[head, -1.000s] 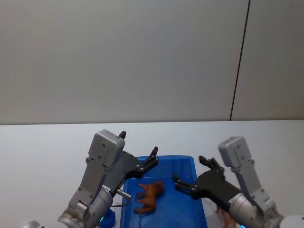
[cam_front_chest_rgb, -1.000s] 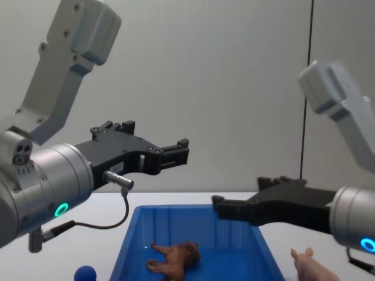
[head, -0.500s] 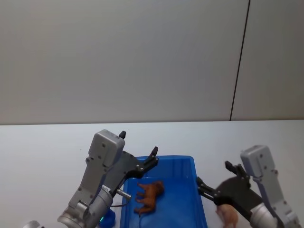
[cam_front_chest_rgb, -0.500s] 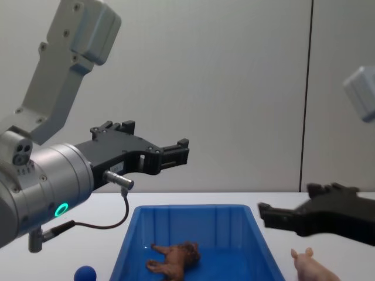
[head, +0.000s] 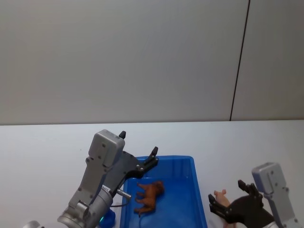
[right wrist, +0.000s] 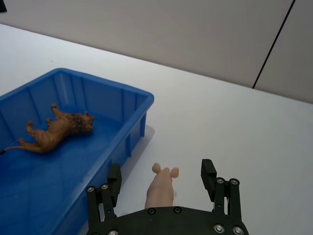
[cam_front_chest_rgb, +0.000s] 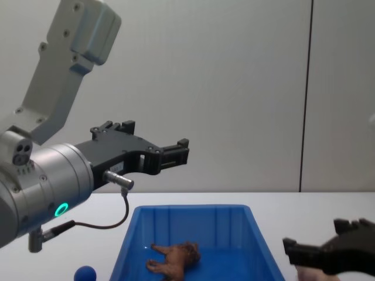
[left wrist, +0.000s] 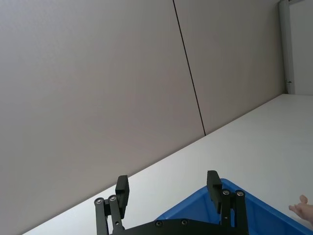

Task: Pick up the two dolls from the table and place them into the box.

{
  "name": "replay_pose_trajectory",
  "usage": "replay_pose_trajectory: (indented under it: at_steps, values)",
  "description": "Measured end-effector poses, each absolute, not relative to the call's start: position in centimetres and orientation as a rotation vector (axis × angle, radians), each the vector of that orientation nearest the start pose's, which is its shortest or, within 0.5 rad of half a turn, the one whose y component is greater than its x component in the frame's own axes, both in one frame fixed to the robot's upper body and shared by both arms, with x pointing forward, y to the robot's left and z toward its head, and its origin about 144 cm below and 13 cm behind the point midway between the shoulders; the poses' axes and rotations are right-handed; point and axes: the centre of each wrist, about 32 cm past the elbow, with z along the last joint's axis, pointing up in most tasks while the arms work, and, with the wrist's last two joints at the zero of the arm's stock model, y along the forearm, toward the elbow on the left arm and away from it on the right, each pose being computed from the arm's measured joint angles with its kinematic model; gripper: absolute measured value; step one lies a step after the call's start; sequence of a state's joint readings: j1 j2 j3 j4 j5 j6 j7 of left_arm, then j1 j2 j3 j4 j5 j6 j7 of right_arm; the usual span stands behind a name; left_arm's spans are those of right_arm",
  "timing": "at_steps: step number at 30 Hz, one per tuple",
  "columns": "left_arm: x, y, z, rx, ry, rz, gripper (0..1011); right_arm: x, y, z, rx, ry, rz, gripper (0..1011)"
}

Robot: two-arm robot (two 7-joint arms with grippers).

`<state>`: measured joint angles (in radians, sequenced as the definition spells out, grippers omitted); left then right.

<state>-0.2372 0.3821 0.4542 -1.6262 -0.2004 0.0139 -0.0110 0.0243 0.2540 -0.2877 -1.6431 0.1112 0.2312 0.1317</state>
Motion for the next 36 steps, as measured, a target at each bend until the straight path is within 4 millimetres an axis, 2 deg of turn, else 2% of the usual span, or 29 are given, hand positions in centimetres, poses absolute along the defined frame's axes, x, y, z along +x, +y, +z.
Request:
replay_pose_trajectory:
  at_steps: [19, 28, 30, 31, 32, 36]
  values:
    - [49.2, 19.8, 120.4, 0.061, -0.268, 1.124, 1004, 44.3, -20.9, 112.7, -0.302, 0.118, -1.157, 985]
    - [49.2, 19.8, 120.4, 0.061, -0.268, 1.124, 1004, 44.6, -20.7, 111.4, -0.289, 0.140, -1.151, 733]
    - [49.2, 19.8, 120.4, 0.061, -0.268, 1.124, 1003, 44.6, -20.6, 111.3, -0.285, 0.139, -1.151, 654]
    - [49.2, 19.8, 120.4, 0.061, -0.268, 1.124, 1004, 44.6, -20.6, 111.1, -0.281, 0.134, -1.151, 654]
    - [49.2, 19.8, 120.4, 0.061, -0.268, 1.124, 1003, 44.6, -20.6, 111.1, -0.280, 0.133, -1.151, 594]
    - [49.2, 19.8, 120.4, 0.061, -0.268, 1.124, 1004, 44.7, -20.5, 111.0, -0.272, 0.116, -1.151, 500]
